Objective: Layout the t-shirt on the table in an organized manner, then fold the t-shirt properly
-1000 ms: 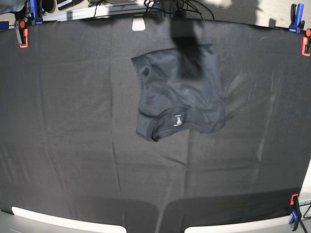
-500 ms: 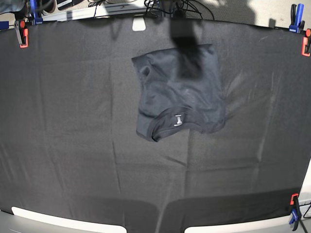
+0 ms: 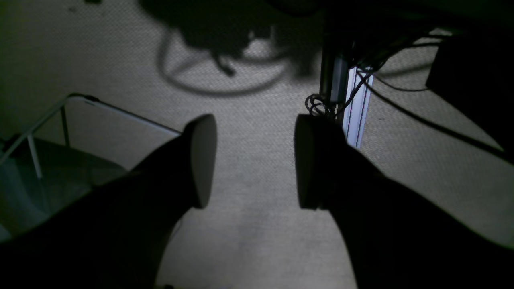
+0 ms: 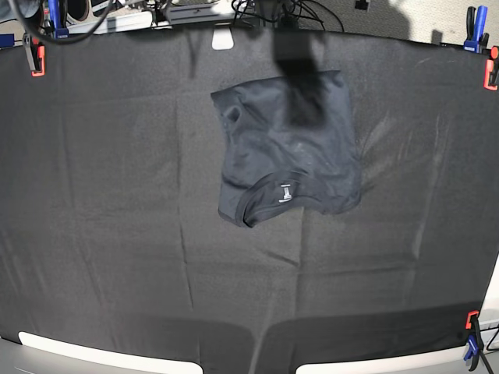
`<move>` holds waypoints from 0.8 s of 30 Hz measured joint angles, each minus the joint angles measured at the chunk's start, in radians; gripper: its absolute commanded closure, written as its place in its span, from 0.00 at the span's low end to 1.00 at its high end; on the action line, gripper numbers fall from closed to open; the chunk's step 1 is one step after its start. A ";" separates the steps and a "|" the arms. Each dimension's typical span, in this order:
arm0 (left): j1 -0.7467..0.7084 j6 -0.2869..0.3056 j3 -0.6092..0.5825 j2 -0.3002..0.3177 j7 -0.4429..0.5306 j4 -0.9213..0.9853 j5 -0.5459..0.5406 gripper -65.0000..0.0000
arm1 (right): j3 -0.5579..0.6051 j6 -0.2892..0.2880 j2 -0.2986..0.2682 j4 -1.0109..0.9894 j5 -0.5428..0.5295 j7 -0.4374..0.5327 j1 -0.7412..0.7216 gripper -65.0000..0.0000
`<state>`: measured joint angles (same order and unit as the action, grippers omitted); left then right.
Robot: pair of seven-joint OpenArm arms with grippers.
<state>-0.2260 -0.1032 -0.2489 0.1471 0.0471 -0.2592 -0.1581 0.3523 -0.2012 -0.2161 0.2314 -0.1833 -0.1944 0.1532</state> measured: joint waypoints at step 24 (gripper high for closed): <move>0.082 0.000 0.000 -0.002 -0.100 0.000 0.053 0.56 | 0.002 0.000 0.014 0.025 0.027 0.037 0.008 0.55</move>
<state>-0.1444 -0.1032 -0.2489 0.1448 -0.0528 -0.2596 -0.1047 0.3538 -0.2012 -0.2020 0.2565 -0.1566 -0.1570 0.1608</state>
